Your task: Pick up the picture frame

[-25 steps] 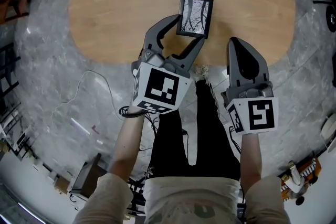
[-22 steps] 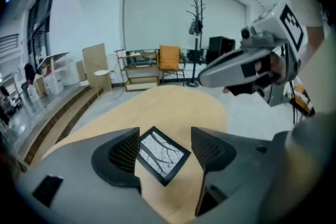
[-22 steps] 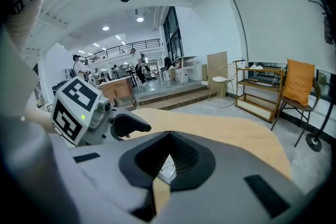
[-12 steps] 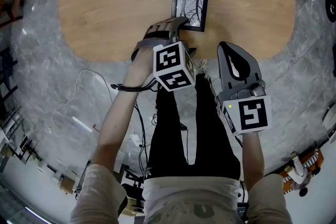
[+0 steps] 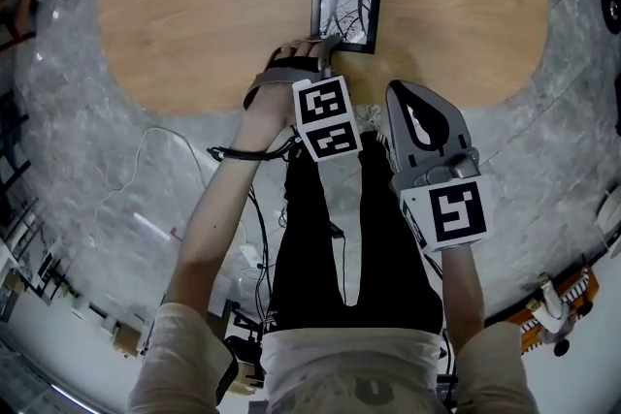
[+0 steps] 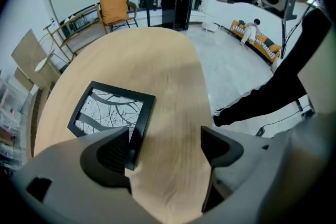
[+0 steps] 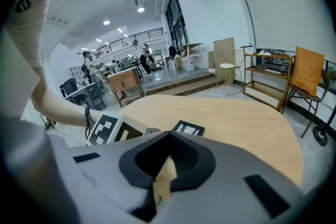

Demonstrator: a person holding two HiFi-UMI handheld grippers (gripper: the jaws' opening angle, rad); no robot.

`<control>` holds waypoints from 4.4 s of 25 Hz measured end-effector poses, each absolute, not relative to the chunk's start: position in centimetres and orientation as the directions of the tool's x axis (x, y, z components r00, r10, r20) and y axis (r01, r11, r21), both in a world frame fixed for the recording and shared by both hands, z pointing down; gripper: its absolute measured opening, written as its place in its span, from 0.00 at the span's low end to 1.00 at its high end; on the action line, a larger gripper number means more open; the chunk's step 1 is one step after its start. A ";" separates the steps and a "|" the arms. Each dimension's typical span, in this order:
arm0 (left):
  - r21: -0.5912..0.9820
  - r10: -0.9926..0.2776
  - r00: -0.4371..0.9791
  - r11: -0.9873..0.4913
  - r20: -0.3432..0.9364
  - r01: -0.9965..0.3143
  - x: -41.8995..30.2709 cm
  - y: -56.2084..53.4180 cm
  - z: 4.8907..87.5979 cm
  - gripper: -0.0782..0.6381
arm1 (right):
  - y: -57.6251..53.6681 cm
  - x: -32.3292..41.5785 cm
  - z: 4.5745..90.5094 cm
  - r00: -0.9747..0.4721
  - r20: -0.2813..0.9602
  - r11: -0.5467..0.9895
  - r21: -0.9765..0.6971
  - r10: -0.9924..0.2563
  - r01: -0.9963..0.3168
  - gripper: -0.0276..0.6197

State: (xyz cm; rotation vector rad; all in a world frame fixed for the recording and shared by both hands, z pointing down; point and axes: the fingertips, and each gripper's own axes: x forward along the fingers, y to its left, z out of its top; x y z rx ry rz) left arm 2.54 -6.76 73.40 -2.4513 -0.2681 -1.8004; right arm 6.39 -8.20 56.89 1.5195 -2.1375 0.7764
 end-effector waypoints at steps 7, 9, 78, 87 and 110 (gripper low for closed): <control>0.042 0.097 0.264 -0.978 0.959 0.206 2.6 -6.7 74.2 0.67 | -7.6 6.0 57.5 -0.342 0.618 0.256 -0.227 -0.708 -0.940 0.05; 0.044 0.099 0.260 -0.977 0.960 0.208 2.5 -6.7 74.2 0.67 | -7.5 5.8 57.5 -0.346 0.619 0.256 -0.233 -0.705 -0.938 0.05; -0.077 -0.031 0.318 -0.988 0.948 0.131 -0.3 -1.7 73.9 0.43 | -6.8 5.7 57.8 -0.308 0.613 0.198 -0.242 -0.728 -0.950 0.05; -0.087 -0.043 0.309 -0.988 0.950 0.129 -0.7 -1.1 73.9 0.39 | -7.5 6.0 58.1 -0.308 0.614 0.194 -0.246 -0.727 -0.950 0.05; -0.140 -0.137 0.204 -0.990 0.969 0.000 -3.0 -0.3 74.5 0.21 | -6.7 4.3 58.9 -0.299 0.616 0.184 -0.245 -0.728 -0.952 0.05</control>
